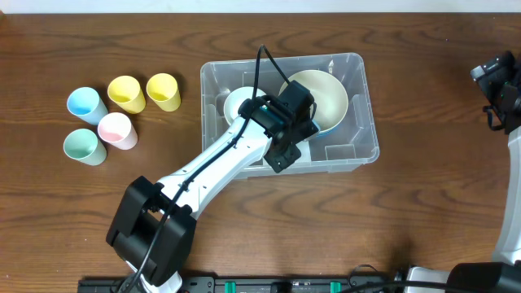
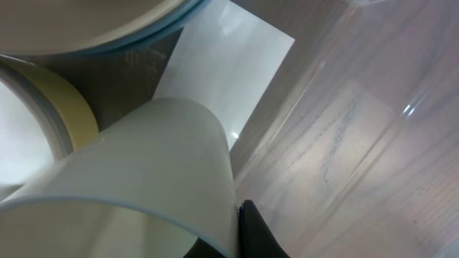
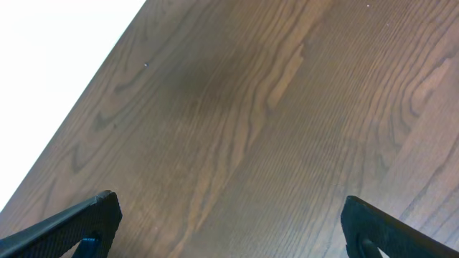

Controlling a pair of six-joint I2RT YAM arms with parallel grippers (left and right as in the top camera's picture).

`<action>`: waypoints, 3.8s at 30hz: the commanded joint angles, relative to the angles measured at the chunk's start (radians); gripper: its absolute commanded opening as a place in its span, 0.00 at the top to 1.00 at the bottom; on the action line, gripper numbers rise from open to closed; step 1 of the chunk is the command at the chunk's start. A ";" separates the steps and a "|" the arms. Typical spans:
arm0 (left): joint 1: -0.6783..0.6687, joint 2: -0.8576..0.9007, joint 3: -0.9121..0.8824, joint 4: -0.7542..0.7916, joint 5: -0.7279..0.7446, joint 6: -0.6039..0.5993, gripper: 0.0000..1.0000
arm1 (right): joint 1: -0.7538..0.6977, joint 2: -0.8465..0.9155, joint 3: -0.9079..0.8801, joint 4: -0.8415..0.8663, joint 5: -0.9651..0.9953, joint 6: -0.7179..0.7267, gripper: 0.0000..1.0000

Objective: Pack container

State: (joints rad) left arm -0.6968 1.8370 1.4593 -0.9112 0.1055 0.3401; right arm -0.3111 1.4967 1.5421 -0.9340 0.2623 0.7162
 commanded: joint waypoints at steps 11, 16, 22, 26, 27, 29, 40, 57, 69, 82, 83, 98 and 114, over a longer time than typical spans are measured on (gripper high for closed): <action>-0.002 -0.005 0.006 0.015 0.018 -0.008 0.60 | -0.003 -0.006 0.008 -0.002 0.011 0.012 0.01; -0.002 -0.005 0.006 0.038 0.018 -0.009 0.55 | -0.003 -0.006 0.008 -0.002 0.011 0.012 0.01; -0.001 -0.006 0.006 0.042 -0.011 -0.009 0.55 | -0.003 -0.006 0.008 -0.002 0.011 0.012 0.01; -0.001 -0.024 0.018 0.041 -0.082 -0.018 0.55 | -0.003 -0.006 0.008 -0.002 0.011 0.012 0.01; -0.001 -0.033 0.024 0.041 -0.093 -0.026 0.55 | -0.003 -0.006 0.008 -0.002 0.011 0.012 0.01; 0.000 -0.058 0.043 0.041 -0.108 -0.035 0.54 | -0.003 -0.006 0.008 -0.002 0.011 0.012 0.01; 0.005 -0.224 0.101 -0.044 -0.231 -0.343 0.45 | -0.003 -0.006 0.008 -0.002 0.011 0.012 0.01; 0.010 -0.315 -0.033 -0.451 -0.209 -0.907 0.44 | -0.003 -0.006 0.008 -0.002 0.011 0.012 0.01; -0.001 -0.315 -0.211 -0.375 -0.138 -0.941 0.44 | -0.003 -0.006 0.008 -0.002 0.011 0.012 0.01; -0.020 -0.315 -0.353 -0.045 -0.206 -0.940 0.44 | -0.003 -0.006 0.008 -0.002 0.011 0.012 0.01; -0.020 -0.315 -0.353 -0.042 -0.213 -0.936 0.44 | -0.003 -0.006 0.008 -0.002 0.011 0.012 0.01; -0.021 -0.355 -0.243 -0.134 -0.182 -0.879 0.44 | -0.003 -0.006 0.008 -0.002 0.011 0.012 0.01; 0.191 -0.662 -0.165 -0.160 -0.377 -0.774 0.25 | -0.003 -0.006 0.008 -0.002 0.011 0.012 0.01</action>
State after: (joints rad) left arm -0.5808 1.1652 1.2770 -1.0882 -0.1951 -0.5049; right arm -0.3111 1.4967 1.5421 -0.9340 0.2623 0.7162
